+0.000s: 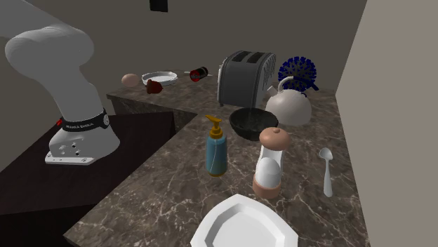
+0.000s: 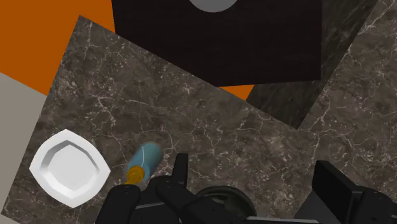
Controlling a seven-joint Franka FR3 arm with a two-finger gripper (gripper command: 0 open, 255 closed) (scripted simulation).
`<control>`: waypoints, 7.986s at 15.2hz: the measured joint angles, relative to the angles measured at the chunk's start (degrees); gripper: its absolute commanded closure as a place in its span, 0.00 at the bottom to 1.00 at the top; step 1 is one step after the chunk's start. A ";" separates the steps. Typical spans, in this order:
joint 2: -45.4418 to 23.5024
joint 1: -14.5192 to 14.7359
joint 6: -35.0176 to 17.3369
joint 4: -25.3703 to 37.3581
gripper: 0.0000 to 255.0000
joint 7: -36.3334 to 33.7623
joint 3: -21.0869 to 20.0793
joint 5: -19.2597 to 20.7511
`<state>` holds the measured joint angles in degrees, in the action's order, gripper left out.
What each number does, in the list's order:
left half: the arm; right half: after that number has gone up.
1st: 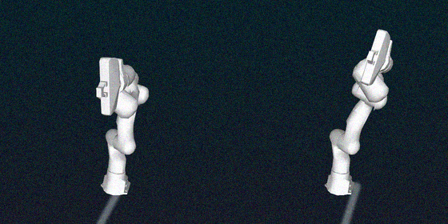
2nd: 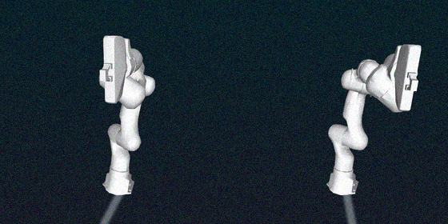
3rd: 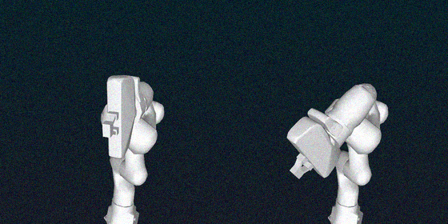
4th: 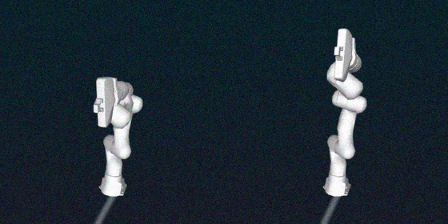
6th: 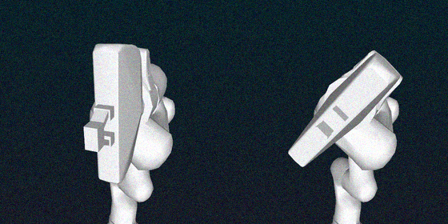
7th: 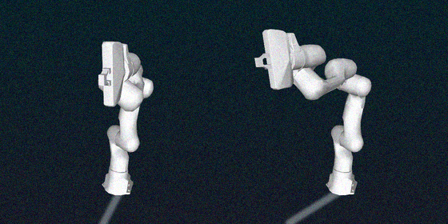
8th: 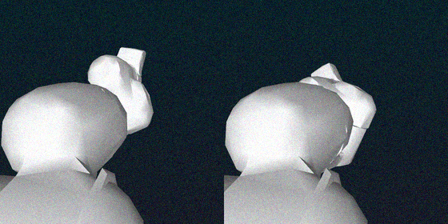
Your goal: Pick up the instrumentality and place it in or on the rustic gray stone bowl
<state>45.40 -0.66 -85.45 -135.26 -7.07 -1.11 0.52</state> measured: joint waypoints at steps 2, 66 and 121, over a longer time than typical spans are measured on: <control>-0.50 -0.14 -0.76 -0.17 0.00 0.45 0.42 0.28; -60.63 -8.01 -41.47 24.48 1.00 35.57 20.74 -10.18; -47.83 6.72 -26.14 29.06 1.00 5.72 9.91 -2.53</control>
<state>-2.43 6.06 -111.59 -106.19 -1.35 8.80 -2.02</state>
